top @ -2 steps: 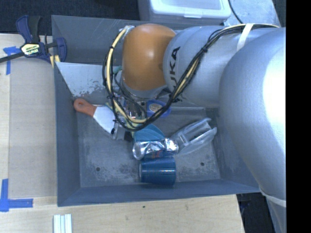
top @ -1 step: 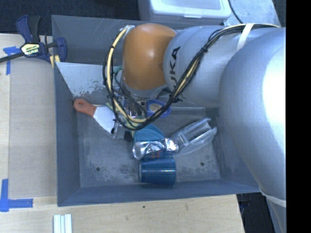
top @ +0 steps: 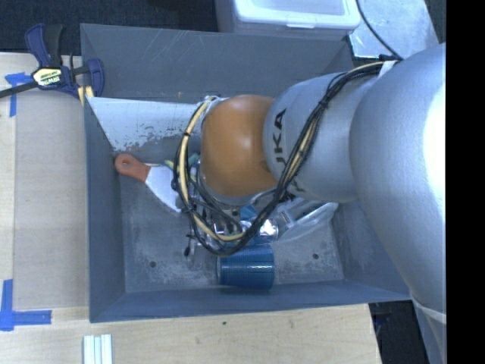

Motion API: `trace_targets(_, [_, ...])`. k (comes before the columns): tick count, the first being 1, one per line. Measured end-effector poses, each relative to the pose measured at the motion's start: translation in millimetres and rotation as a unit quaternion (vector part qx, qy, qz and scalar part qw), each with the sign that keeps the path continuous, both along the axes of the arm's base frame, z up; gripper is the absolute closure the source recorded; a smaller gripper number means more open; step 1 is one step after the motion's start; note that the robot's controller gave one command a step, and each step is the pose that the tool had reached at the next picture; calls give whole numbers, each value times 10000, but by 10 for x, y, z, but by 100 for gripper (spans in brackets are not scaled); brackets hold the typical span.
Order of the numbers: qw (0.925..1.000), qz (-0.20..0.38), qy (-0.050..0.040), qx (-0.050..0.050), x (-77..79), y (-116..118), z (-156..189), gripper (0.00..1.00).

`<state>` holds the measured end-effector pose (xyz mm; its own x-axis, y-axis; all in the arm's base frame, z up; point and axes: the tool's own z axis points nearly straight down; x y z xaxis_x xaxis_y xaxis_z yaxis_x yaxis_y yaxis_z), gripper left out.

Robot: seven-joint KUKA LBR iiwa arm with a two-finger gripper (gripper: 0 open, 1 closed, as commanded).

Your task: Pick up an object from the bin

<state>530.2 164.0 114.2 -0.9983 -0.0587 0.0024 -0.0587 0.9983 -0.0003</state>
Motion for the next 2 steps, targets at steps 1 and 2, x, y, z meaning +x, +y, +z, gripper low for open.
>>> trace_targets(1, [9999,18,-124,29,636,104,162,0])
trace_targets(2, [10000,-75,-16,5,81,5,1016,100])
